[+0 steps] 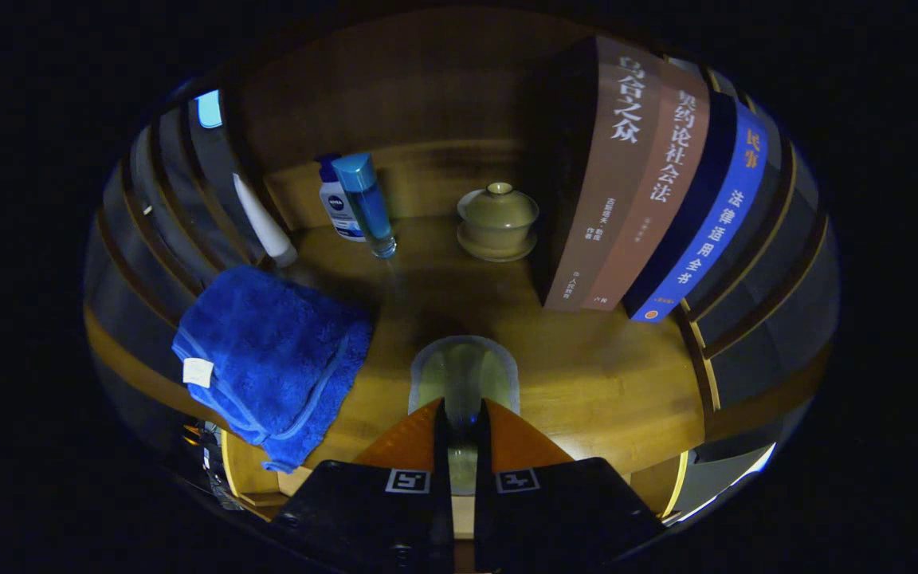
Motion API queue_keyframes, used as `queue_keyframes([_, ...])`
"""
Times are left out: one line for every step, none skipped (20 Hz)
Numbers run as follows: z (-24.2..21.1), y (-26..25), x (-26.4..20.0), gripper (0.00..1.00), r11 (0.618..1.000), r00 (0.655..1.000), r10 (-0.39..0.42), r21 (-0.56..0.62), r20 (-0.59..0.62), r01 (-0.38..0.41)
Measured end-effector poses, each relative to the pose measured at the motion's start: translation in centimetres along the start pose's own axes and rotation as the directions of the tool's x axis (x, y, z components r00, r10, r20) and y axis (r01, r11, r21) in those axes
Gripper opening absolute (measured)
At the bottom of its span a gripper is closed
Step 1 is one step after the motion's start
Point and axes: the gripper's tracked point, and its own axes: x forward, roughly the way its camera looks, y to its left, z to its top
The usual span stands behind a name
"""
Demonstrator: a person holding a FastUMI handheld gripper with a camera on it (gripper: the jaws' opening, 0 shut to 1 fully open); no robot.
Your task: Pull open the drawer, take out the items inside it, and place them on the countertop above the cabinet.
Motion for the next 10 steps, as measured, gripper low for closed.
queue_keyframes([0.39,0.06,0.30,0.15,1.000,1.000,-0.008,-0.006,0.005,0.008])
queue_keyframes([0.48,0.00,0.71,0.14,1.000,1.000,-0.015,-0.016,0.003,0.015])
queue_keyframes([0.70,0.10,0.40,0.15,0.999,1.000,-0.020,-0.027,-0.003,0.019])
queue_keyframes([0.67,0.24,0.90,0.16,0.999,1.000,-0.018,-0.037,-0.002,0.018])
queue_keyframes([0.73,0.28,0.69,0.21,0.999,1.000,-0.019,-0.049,-0.007,0.019])
queue_keyframes([0.59,0.63,1.06,0.23,0.999,1.000,-0.005,-0.050,0.001,0.005])
queue_keyframes([0.38,0.67,1.28,0.38,0.999,1.000,-0.008,-0.047,0.004,0.009])
queue_keyframes([0.41,0.90,0.86,0.54,0.999,1.000,-0.002,-0.047,0.012,0.003])
queue_keyframes([0.28,0.81,1.05,0.70,0.999,1.000,-0.004,-0.051,0.020,0.005])
queue_keyframes([0.52,0.72,1.03,0.85,0.999,1.000,-0.008,-0.047,0.026,0.009])
